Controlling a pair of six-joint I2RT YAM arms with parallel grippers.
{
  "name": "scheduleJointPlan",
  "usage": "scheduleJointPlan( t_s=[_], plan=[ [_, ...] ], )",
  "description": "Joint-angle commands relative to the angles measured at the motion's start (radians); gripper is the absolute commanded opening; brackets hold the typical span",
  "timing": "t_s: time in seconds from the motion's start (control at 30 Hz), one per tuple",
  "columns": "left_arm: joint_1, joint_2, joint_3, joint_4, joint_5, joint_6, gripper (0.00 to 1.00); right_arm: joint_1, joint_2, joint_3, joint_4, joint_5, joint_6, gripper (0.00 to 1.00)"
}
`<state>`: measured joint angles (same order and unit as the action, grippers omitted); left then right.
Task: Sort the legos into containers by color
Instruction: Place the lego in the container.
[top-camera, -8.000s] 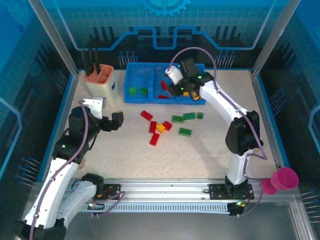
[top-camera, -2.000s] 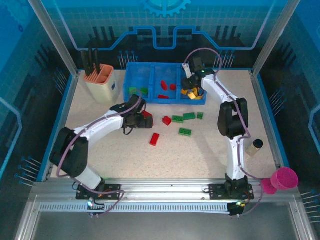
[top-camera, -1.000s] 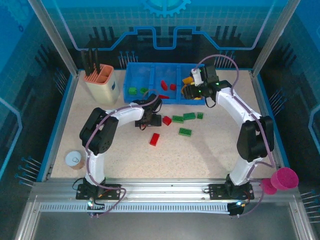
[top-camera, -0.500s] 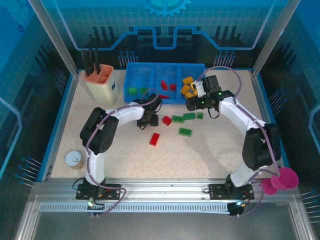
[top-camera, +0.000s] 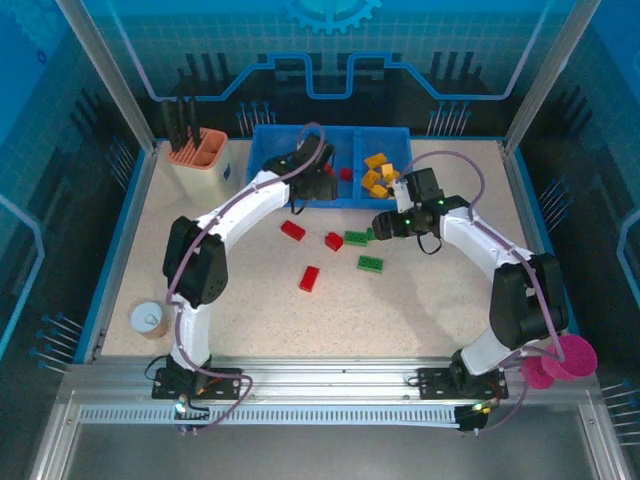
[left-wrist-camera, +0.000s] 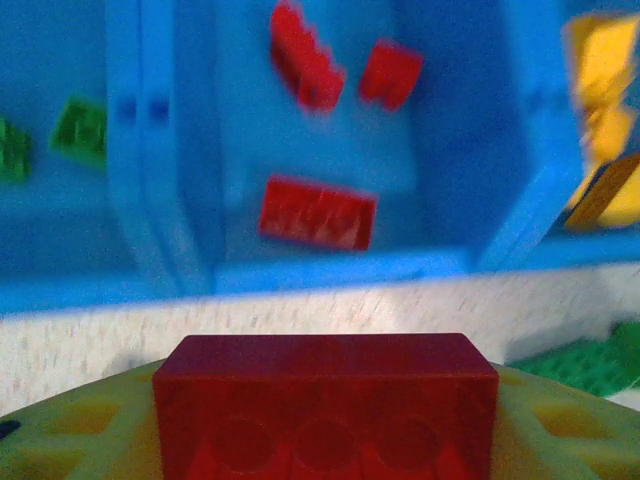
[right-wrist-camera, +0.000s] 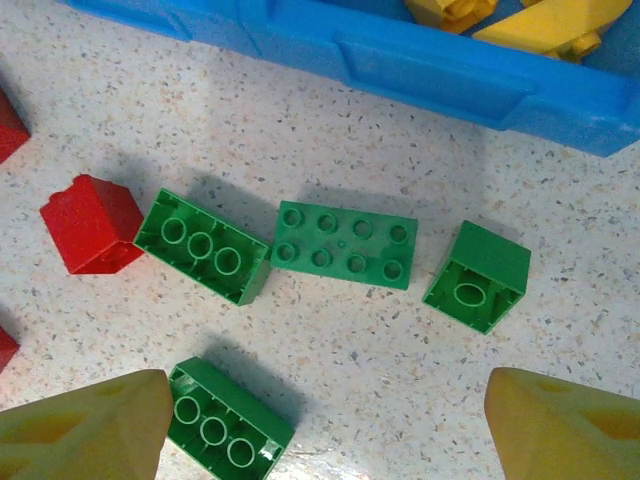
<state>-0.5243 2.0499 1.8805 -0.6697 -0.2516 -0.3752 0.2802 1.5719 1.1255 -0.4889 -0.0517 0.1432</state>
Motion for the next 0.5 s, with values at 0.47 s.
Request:
scheduleJointPlan(
  t_s=[0.47],
  plan=[
    [0.105, 0.613, 0.811, -0.067, 0.020, 0.098, 0.47, 0.037, -0.089, -0.125, 0.073, -0.080, 0.098, 0.84]
  ],
)
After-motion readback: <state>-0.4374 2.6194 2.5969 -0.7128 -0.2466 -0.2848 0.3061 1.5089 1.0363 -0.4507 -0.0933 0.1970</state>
